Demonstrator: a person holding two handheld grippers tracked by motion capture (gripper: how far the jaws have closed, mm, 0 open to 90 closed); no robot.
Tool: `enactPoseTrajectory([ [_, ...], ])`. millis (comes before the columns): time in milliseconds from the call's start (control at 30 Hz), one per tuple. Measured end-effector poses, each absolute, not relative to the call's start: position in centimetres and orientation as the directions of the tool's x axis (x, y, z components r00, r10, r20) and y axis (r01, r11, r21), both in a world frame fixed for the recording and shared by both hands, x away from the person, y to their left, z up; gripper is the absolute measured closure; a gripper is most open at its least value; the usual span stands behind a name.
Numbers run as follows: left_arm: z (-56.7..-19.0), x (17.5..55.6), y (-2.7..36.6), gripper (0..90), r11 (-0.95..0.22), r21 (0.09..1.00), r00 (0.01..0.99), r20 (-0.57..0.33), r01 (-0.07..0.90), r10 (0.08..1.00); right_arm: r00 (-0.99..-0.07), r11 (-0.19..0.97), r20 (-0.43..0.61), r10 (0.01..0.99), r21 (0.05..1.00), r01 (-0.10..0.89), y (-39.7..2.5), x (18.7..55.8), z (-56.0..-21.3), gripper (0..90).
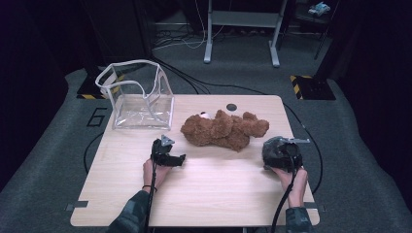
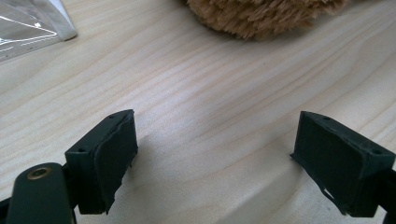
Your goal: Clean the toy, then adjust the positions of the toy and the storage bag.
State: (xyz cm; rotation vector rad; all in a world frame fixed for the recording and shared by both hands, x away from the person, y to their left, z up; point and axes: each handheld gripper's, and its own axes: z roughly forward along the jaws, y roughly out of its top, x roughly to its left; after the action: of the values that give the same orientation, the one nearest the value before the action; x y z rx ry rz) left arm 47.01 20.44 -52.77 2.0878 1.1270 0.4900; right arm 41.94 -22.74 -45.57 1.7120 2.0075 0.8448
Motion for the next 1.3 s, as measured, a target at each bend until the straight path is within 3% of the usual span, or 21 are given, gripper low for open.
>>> enactPoseTrajectory([
  [200, -52.8, 47.0, 20.3, 13.1, -0.368, 0.735, 0.548, -0.005, 0.569, 0.837, -0.318, 0.162, 0.119, 0.94, 0.667, 0.728, -19.6, 42.1, -45.3, 14.3],
  [367, -52.8, 47.0, 20.4, 13.0, -0.366, 0.74, 0.558, -0.015, 0.564, 0.83, -0.356, 0.202, 0.108, 0.928, 0.657, 0.726, -18.0, 43.0, -45.7, 13.6],
  [800, -48.4, 47.8, 20.4, 11.8, -0.291, 0.811, 0.57, -0.063, 0.507, 0.819, -0.374, 0.211, 0.1, 0.922, 0.681, 0.701, -17.3, 44.2, -44.9, 9.7],
  [1300, -44.8, 50.6, 17.1, 20.9, -0.356, 0.813, 0.624, -0.011, 0.461, 0.782, -0.339, 0.167, 0.124, 0.932, 0.684, 0.71, -18.1, 46.6, -43.9, 11.6],
])
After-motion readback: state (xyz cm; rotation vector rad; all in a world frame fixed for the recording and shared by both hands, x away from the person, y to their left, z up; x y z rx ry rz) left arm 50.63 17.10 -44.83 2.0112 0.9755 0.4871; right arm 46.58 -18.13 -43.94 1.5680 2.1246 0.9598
